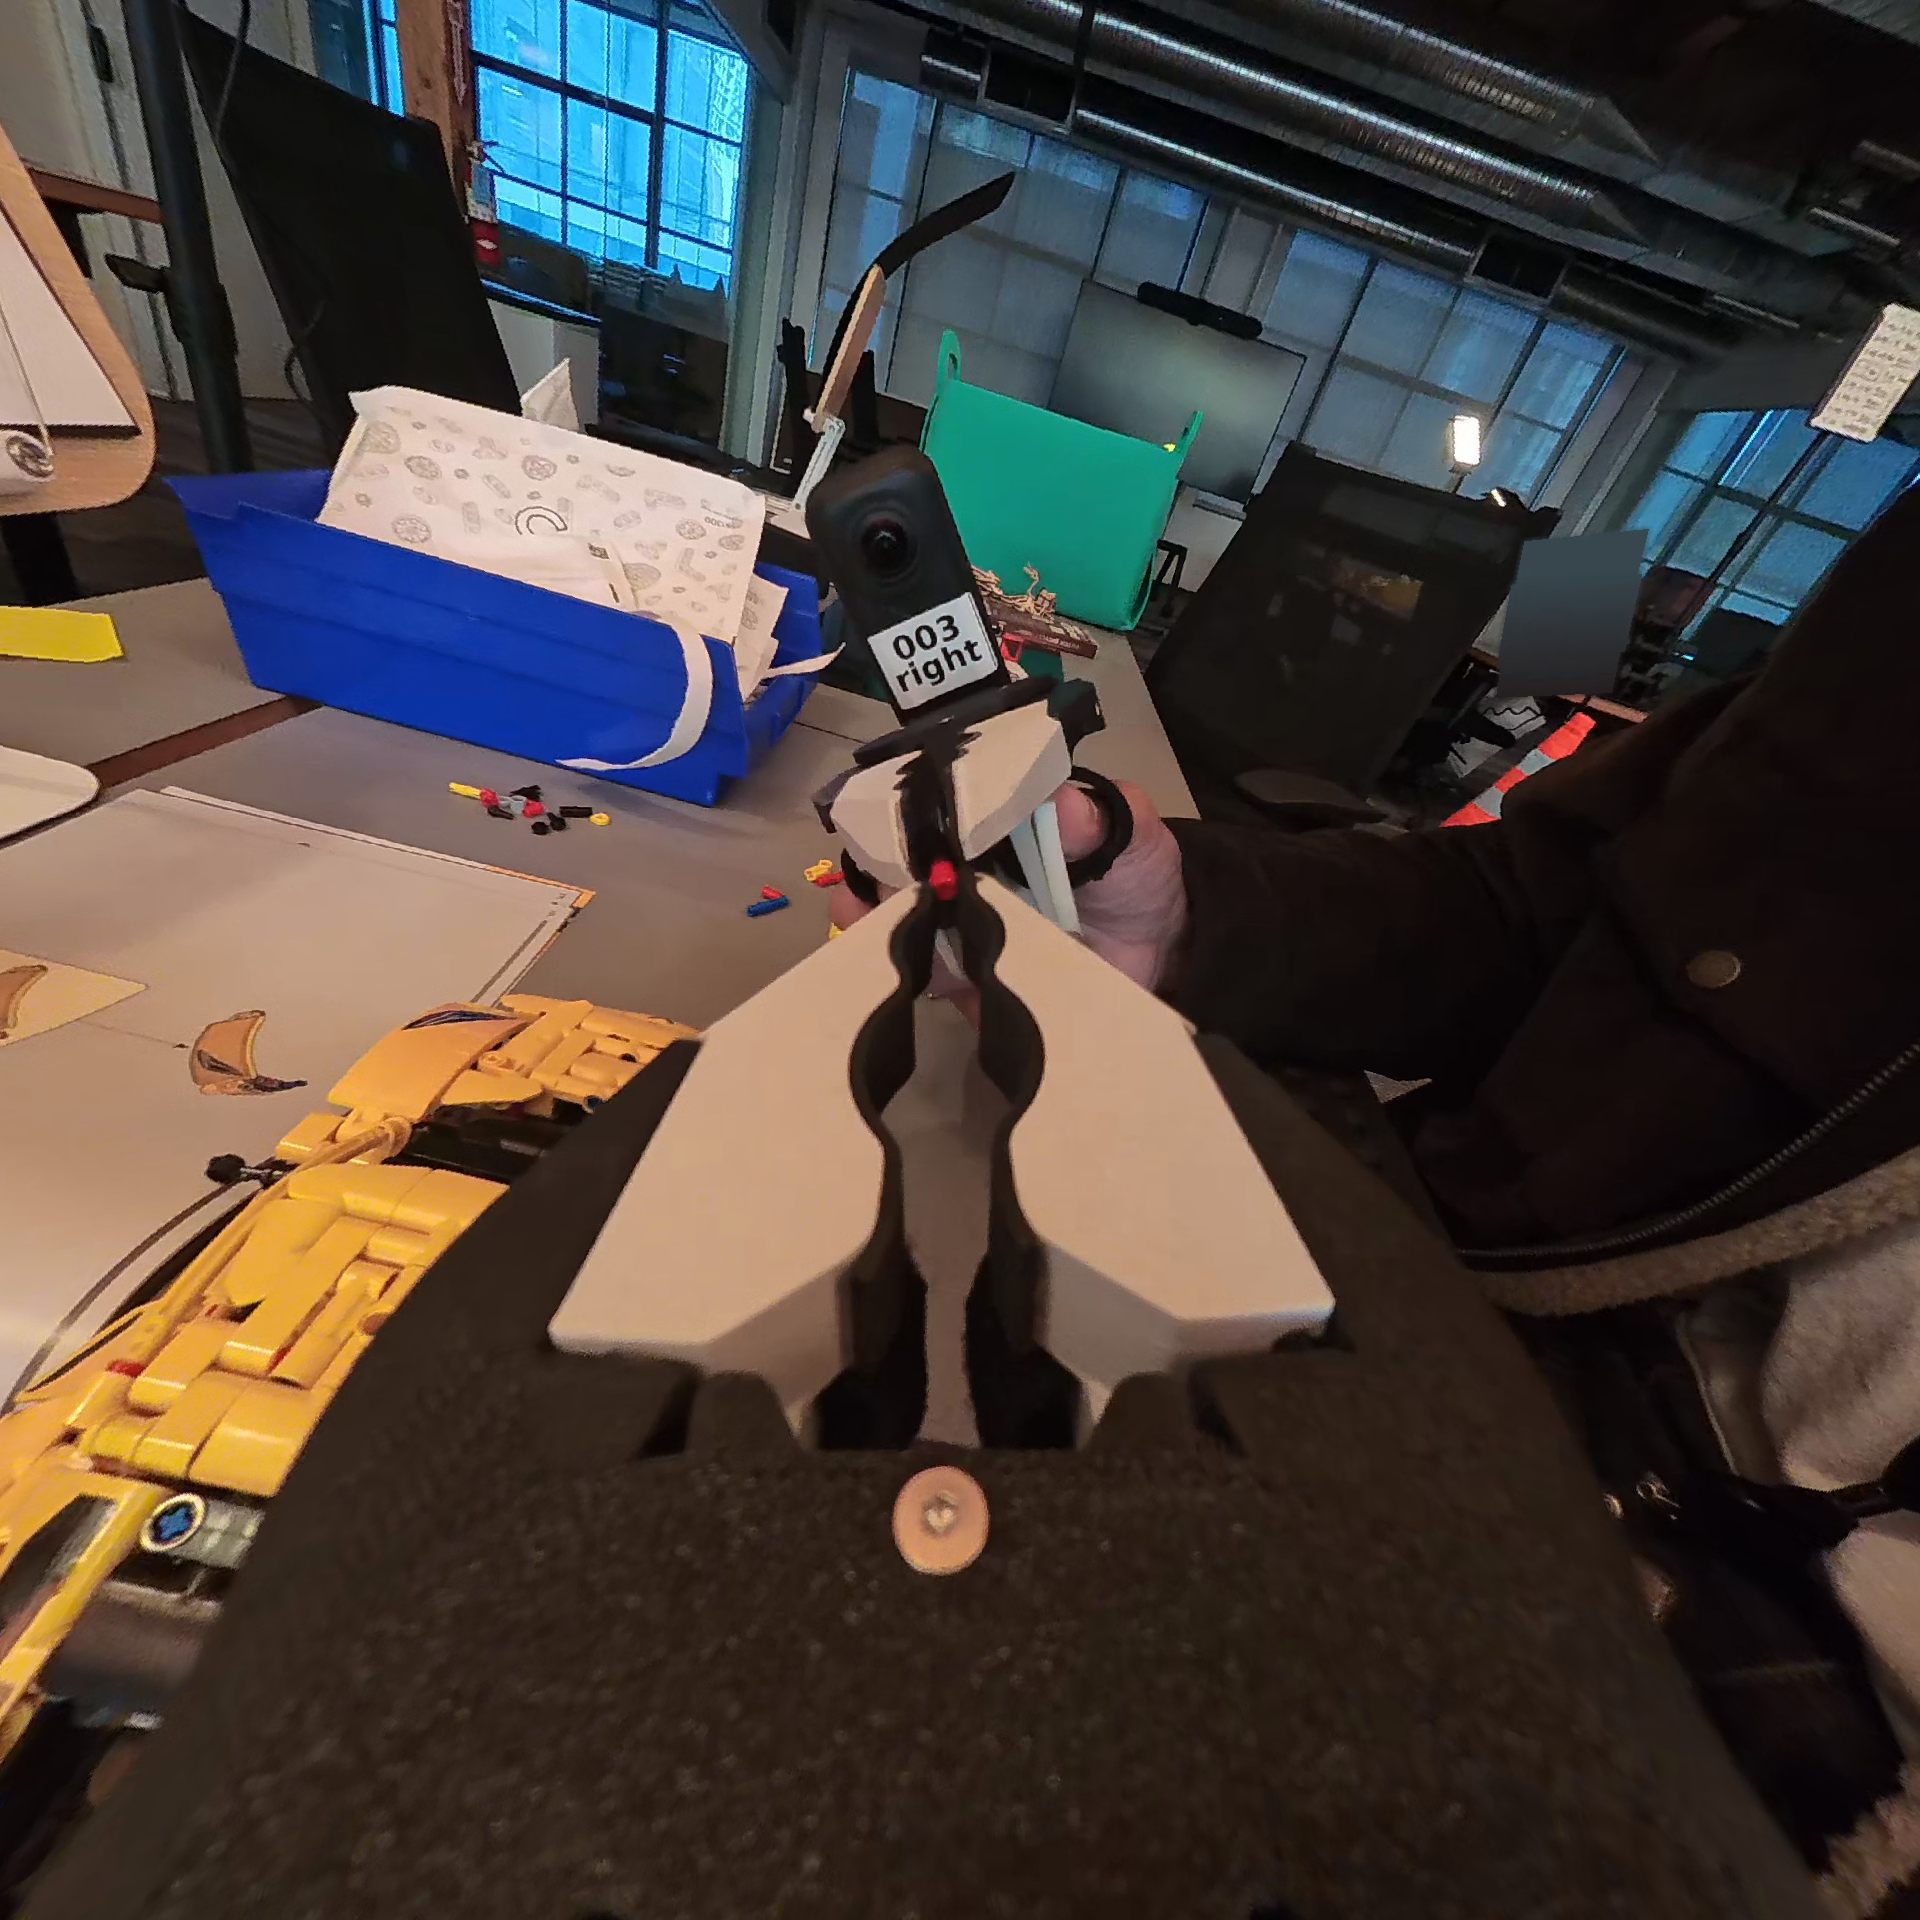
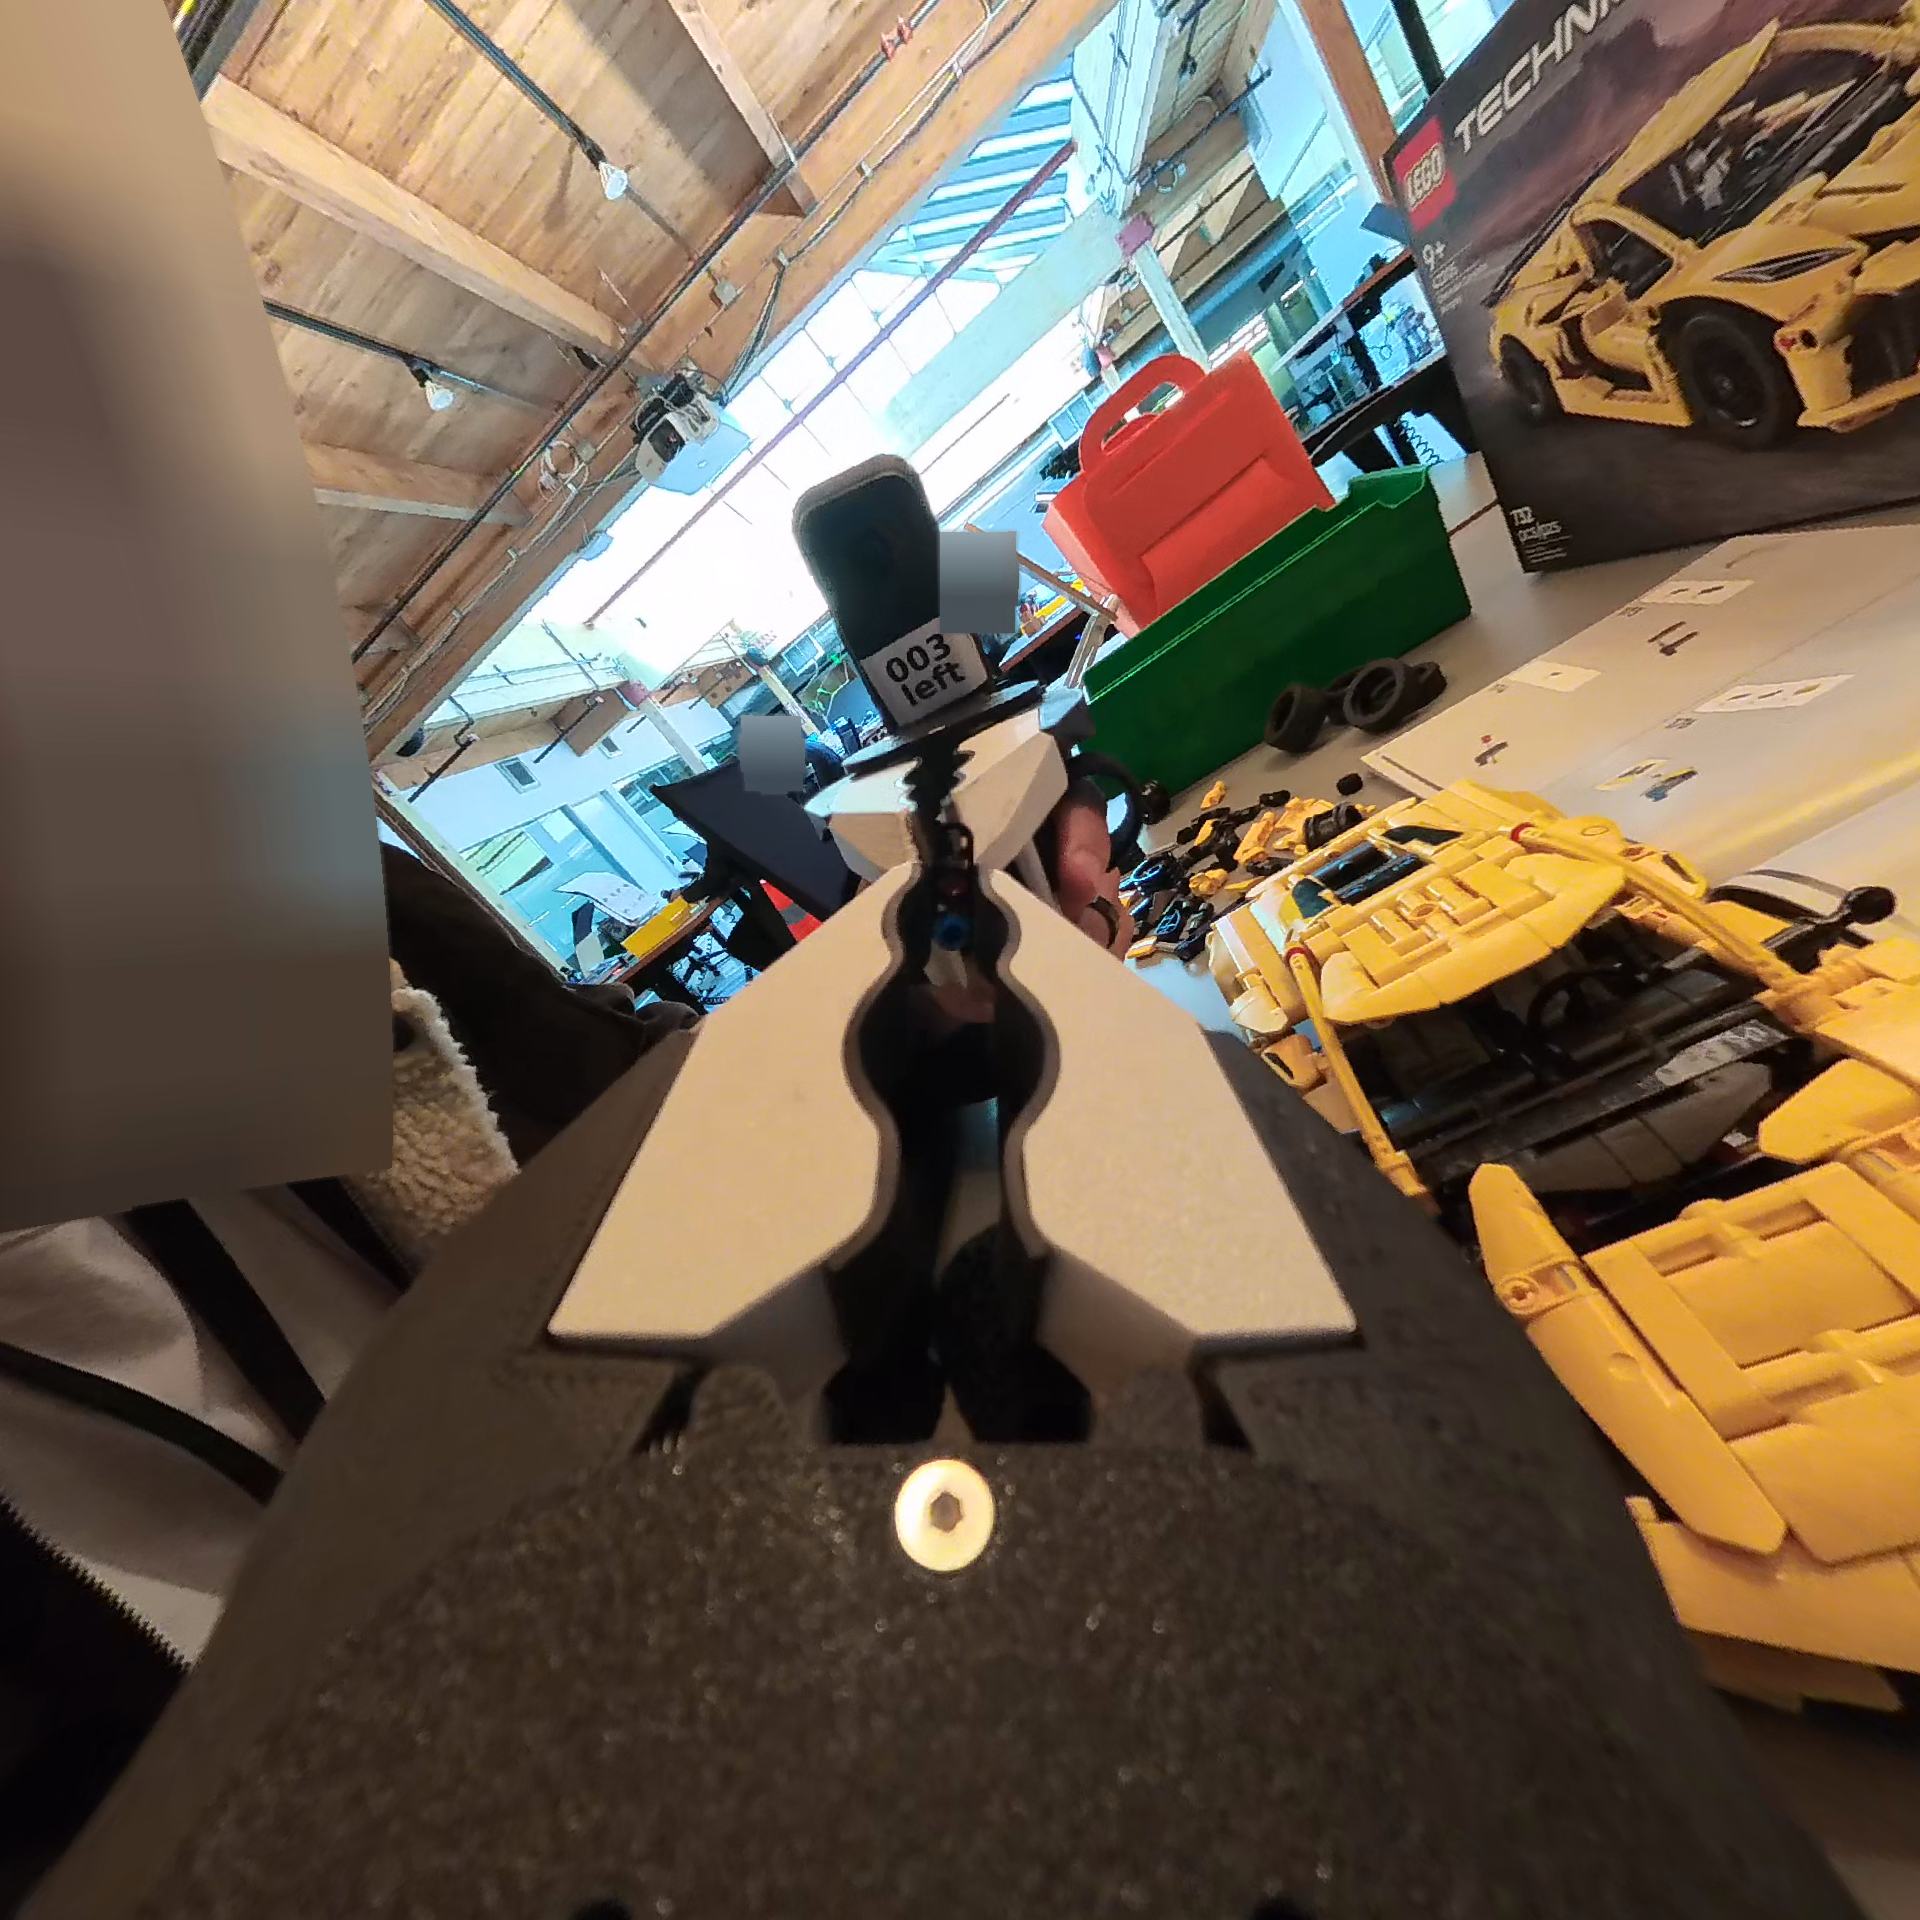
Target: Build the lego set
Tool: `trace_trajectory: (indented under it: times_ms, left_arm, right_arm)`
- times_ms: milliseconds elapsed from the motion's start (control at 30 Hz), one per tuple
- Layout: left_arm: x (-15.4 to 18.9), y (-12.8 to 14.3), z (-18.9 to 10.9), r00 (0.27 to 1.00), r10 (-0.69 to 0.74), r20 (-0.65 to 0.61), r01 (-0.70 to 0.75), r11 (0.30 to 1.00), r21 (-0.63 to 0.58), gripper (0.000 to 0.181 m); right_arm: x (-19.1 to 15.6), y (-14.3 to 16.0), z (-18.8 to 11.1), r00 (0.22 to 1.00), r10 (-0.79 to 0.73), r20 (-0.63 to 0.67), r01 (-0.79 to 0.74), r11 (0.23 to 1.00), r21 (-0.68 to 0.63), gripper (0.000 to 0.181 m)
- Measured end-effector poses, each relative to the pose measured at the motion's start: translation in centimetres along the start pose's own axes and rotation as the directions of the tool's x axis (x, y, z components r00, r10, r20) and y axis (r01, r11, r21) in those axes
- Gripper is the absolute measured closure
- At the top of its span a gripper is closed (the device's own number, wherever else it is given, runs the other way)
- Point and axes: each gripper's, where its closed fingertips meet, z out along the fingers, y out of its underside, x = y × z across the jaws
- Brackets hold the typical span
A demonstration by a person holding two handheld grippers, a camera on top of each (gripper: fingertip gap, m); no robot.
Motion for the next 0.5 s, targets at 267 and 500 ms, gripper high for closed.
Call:
trace_trajectory:
  times_ms: [267, 500]
  left_arm:
    - [0.1, 0.5, 0.3, 1.0, 0.017, 0.001, -0.017, 1.0, -0.015, 0.181]
    - [0.2, 1.1, 0.6, 0.999, 0.05, 0.013, -0.049, 0.998, -0.049, 0.181]
  right_arm:
    - [0.1, 0.1, -0.1, 1.0, -0.002, -0.007, 0.002, 1.0, -0.01, 0.175]
    - [0.1, 0.5, 0.0, 0.999, -0.031, -0.022, 0.03, 0.998, -0.048, 0.175]
